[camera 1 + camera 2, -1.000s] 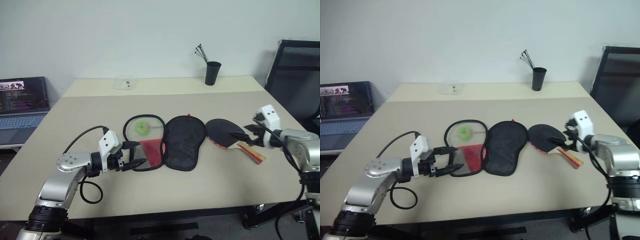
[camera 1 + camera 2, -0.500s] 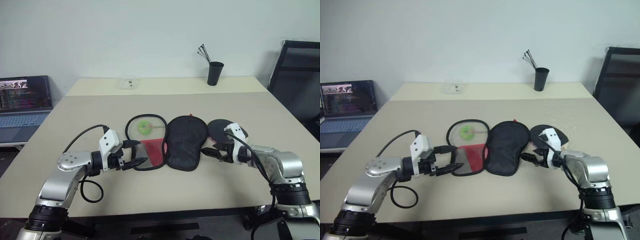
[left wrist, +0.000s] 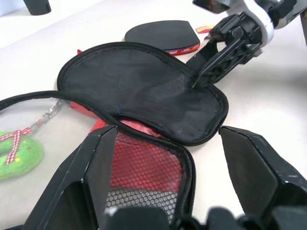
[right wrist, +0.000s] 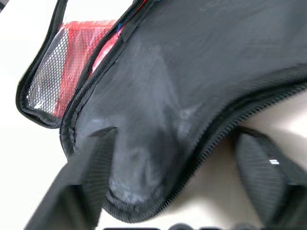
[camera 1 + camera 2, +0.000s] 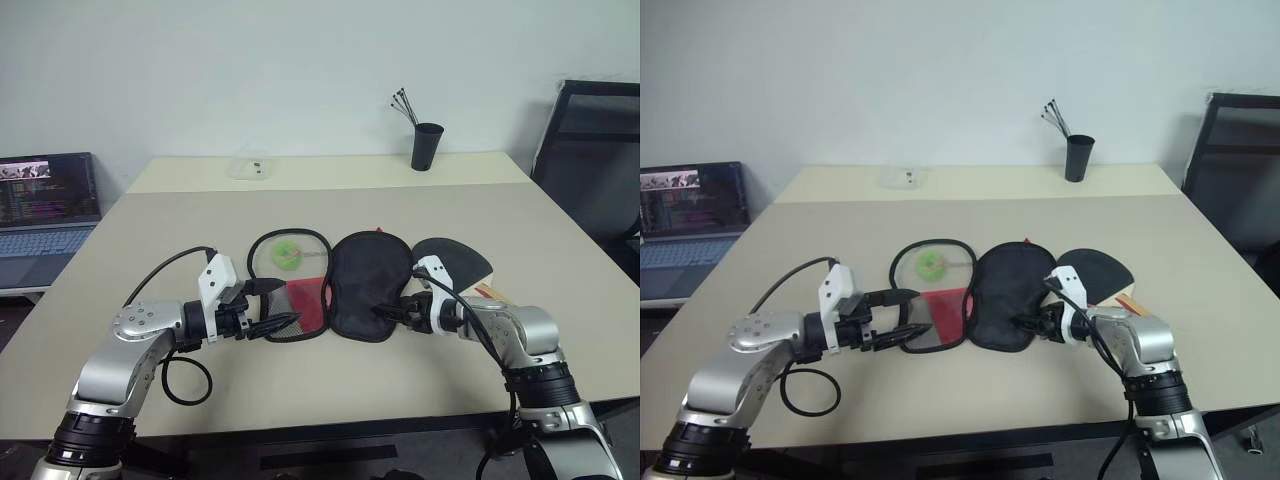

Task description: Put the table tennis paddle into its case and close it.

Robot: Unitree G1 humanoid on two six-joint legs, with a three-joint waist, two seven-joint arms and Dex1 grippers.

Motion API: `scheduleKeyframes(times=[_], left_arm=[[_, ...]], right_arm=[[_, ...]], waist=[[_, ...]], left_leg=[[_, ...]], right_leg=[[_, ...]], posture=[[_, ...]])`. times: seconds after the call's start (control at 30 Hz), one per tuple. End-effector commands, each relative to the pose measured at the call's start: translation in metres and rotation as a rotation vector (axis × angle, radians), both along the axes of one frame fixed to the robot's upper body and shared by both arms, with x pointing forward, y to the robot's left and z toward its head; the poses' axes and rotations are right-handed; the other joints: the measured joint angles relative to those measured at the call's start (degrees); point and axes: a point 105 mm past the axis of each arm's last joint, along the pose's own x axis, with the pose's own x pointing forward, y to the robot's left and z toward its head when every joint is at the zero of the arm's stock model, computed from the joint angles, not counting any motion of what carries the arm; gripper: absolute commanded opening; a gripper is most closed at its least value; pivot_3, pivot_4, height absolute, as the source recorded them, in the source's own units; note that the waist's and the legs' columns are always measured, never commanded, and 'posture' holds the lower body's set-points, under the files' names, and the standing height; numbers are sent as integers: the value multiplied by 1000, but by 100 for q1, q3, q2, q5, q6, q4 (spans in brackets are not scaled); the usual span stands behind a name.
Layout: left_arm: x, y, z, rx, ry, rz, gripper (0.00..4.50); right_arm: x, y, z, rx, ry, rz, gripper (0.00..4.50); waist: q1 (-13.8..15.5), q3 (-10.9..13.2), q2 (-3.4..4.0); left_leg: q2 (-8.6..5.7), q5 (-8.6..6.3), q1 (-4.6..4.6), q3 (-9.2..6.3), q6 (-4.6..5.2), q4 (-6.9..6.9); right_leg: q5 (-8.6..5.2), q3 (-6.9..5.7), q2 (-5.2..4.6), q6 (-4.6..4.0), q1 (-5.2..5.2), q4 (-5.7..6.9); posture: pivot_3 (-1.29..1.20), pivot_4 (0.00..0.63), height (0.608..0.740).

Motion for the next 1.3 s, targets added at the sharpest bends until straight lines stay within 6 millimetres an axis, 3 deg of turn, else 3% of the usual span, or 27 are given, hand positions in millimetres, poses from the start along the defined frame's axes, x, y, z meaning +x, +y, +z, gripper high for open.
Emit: scheduleKeyframes(times=[0.03, 0.27, 0.77, 0.87, 1.0, 1.1, 1.23, 1.3], left_arm=[[-3, 1, 12, 2, -45, -1, 3704], [-2, -1, 12, 9, -44, -4, 3704], [0, -2, 9, 22, -46, -11, 3704], [0, -2, 9, 24, -46, -11, 3704], [0, -2, 8, 26, -46, -12, 3704], [0, -2, 8, 27, -47, -15, 3704], [0, -2, 7, 27, -47, -17, 3704], [-1, -2, 7, 26, -44, -18, 3704]], right_arm=[[7, -4, 15, -5, -59, -5, 2489], [15, -18, 25, -61, -83, 3, 8], [39, -33, 36, -152, -139, 5, 8], [40, -39, 37, -169, -150, -10, 608], [43, -46, 41, -183, -172, -36, 2011], [44, -53, 56, -196, -224, -53, 3006], [43, -81, 75, -234, -291, -102, 4430], [41, -108, 77, -275, -294, -149, 4491]], waist=[[2, 0, 0], [4, 0, 0], [5, 0, 0], [6, 0, 0], [5, 0, 0], [5, 0, 0], [12, 0, 0], [17, 0, 0]], left_leg=[[-1, 0, -1, 1, 0, 0], [-1, 0, 0, 0, 0, 0], [-3, 0, -1, 2, 0, 0], [-2, 0, -2, 3, 0, -1], [-2, 0, -1, 3, 0, 0], [-2, 0, -1, 3, 0, 0], [-3, 0, -3, 3, 0, -1], [-4, 0, -3, 4, 0, -1]], right_leg=[[0, 0, 0, 0, 0, -1], [0, 0, 0, 0, 0, -1], [0, 1, 0, 0, -1, -2], [0, 1, 0, 0, -1, -2], [0, 1, 0, 0, -1, -2], [0, 1, 0, 0, -1, -2], [0, 1, -1, 0, -2, -3], [0, 1, -1, 0, -1, -5]], posture=[[0, 150, 740], [0, 150, 740], [0, 150, 740], [0, 150, 740], [0, 150, 740], [0, 150, 740], [0, 150, 740], [0, 150, 740]])
